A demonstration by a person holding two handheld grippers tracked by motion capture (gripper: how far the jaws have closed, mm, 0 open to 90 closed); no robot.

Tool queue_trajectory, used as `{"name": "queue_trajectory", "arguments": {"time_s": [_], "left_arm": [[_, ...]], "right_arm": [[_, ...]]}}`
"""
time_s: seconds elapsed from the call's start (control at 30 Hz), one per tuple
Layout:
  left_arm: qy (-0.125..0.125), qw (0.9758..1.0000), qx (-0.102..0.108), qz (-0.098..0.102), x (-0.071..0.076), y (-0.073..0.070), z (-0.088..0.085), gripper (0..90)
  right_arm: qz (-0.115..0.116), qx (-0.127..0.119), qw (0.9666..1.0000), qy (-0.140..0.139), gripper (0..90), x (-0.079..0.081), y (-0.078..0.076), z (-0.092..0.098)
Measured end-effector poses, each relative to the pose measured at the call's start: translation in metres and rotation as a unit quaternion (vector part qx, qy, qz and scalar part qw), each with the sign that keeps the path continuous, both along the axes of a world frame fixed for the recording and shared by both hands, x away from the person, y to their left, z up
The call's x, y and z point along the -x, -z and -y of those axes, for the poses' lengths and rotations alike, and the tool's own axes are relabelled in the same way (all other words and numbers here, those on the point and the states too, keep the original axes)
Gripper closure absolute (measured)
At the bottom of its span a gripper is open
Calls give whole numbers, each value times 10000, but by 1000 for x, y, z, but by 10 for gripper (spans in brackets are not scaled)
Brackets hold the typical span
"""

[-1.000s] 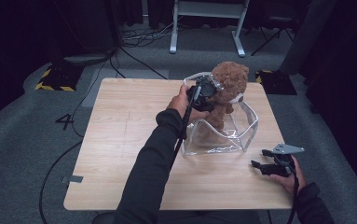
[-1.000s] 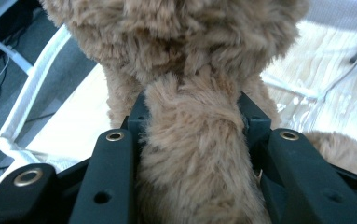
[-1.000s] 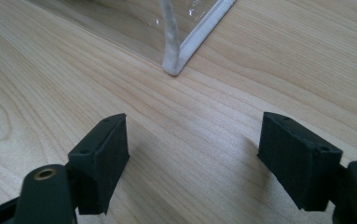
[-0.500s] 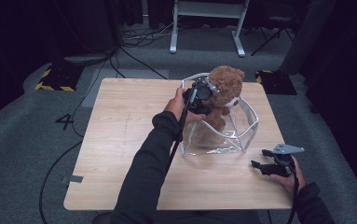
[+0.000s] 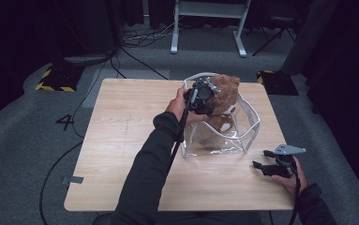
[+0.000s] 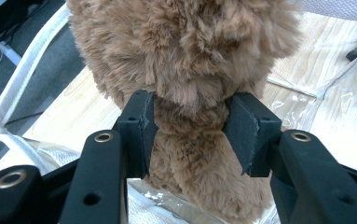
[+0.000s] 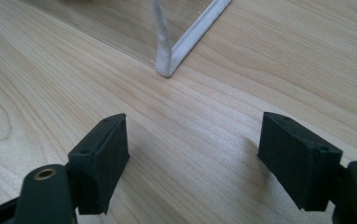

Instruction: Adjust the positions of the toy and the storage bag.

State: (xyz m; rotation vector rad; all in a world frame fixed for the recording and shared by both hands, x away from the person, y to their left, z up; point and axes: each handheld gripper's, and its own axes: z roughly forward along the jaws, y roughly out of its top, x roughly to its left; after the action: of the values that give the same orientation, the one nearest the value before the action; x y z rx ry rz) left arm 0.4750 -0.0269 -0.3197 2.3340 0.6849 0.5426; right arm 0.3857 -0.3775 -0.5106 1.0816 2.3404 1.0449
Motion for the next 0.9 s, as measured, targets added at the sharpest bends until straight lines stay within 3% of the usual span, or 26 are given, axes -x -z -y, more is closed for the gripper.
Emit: {"name": "queue_trajectory", "arguments": {"time_s": [0.43,0.67,0.9], "left_arm": [[-106,9999,63,-13,-1,1,-3,464],[-172,9997,168,79,1,-3,-9,414],[-266,9994,115,184,5,-7,-17,360]], "right_arm": [[-2,1,10000,-4,241,0,0,0],[-2,0,10000,-4,241,0,0,0],[-2,-2,10000,-3,241,0,0,0]]}}
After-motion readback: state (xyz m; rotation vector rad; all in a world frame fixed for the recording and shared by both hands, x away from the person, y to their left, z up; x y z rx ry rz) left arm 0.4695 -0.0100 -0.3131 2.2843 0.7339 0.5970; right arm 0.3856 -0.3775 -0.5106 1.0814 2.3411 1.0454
